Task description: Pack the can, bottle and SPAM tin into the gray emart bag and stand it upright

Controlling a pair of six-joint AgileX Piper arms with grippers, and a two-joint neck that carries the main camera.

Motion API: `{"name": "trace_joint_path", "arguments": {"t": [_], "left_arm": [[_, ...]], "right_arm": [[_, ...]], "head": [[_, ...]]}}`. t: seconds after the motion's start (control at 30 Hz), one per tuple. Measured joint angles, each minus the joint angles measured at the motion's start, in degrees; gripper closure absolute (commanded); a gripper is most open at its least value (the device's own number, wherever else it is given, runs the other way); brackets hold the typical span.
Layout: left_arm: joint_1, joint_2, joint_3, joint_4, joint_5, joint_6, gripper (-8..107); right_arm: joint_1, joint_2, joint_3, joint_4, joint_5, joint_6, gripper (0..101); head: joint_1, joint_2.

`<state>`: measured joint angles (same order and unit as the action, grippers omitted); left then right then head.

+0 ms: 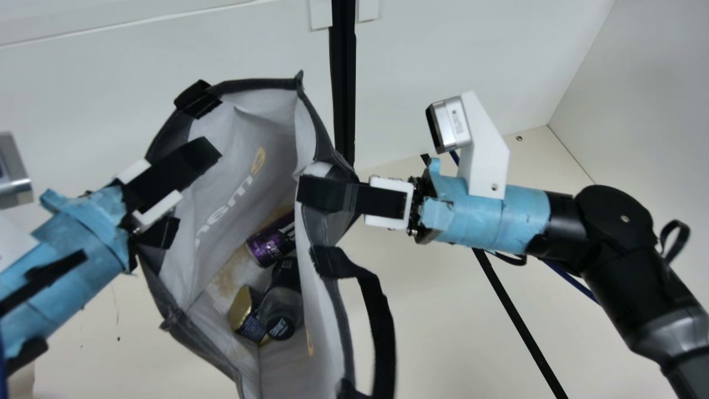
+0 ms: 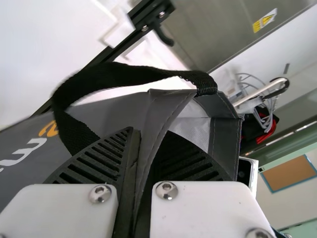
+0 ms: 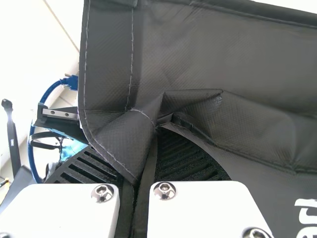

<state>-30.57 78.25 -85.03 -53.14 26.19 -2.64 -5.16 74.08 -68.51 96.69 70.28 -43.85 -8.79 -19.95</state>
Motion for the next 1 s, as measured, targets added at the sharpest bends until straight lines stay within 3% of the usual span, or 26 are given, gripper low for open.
{"name": "trace_joint_path", "arguments": {"t": [0.3,0.67,0.83,1.0], "left_arm": [[-6.20,-3.46,-2.26,17.59,-0.31,-15.38,107],[-12.78,-5.72,-8.10,37.83,7.94,-34.77,107],[-15.86,-5.61,-10.79,42.88,14.39,-41.10,107],[-16.98,-5.39,-11.09,42.04,19.86,-43.76,107]], "right_arm": [[-0.03,-7.25,-0.74,-2.10,-0.06,4.81,101],[-3.44,-14.64,-0.56,-6.23,-0.06,10.05,101],[-5.09,-16.79,0.77,-10.28,-0.06,11.92,101],[-6.16,-17.93,2.60,-14.56,-0.10,11.85,101]], "head": [[0.00,0.00],[0.00,0.00],[0.00,0.00],[0.09,0.09]]}}
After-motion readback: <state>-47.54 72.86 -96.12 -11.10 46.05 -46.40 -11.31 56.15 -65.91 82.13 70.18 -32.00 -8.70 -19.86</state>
